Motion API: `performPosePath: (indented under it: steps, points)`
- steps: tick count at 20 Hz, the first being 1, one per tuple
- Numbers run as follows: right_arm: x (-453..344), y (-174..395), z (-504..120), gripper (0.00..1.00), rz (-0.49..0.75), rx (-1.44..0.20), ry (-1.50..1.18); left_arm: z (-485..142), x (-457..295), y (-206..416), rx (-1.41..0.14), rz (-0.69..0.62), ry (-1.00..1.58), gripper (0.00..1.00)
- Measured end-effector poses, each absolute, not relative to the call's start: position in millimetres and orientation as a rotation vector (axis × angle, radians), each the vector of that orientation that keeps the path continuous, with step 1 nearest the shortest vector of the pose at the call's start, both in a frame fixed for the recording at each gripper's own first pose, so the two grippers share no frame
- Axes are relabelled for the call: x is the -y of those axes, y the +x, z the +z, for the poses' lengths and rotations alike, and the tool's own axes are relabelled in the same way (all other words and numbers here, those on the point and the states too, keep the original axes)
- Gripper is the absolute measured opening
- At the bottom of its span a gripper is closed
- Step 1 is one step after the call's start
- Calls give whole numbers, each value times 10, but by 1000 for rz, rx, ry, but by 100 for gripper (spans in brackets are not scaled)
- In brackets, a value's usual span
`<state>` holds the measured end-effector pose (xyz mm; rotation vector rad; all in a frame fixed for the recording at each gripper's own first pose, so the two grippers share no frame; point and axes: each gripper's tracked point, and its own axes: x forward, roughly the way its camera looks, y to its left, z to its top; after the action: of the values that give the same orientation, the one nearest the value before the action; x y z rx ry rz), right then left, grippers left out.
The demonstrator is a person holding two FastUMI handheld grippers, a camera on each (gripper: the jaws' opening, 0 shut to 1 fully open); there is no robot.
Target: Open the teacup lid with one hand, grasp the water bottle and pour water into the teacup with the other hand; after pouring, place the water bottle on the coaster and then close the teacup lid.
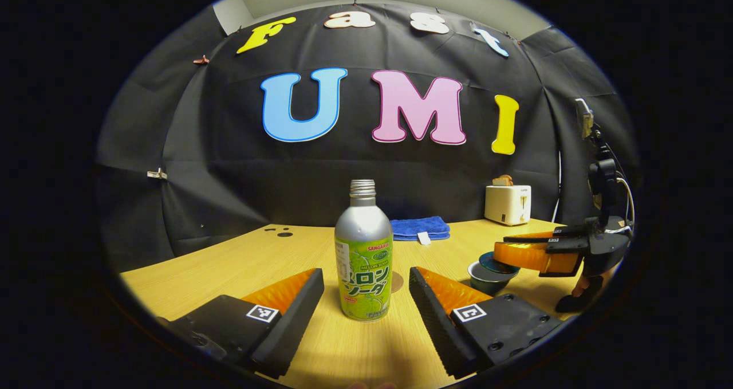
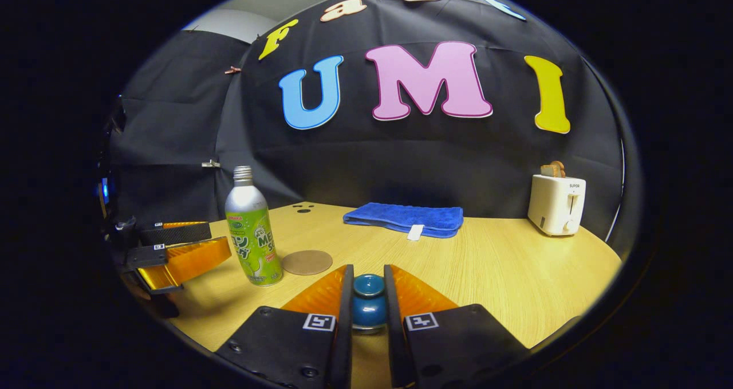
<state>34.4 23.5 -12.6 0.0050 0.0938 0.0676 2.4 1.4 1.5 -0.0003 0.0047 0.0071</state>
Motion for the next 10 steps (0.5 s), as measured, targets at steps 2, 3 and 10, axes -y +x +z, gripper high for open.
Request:
performPosePath:
  steps: [2,3,10]
  points:
    - [-174,231,-78,29,54,-67,11,12,-56,77,-6,26,0,95]
    - [-129,166,-49,30,45,-51,10,23,-75,104,-7,33,-1,95]
    - [318,-159,34,30,-27,-3,2,23,-103,481,-11,48,0,95]
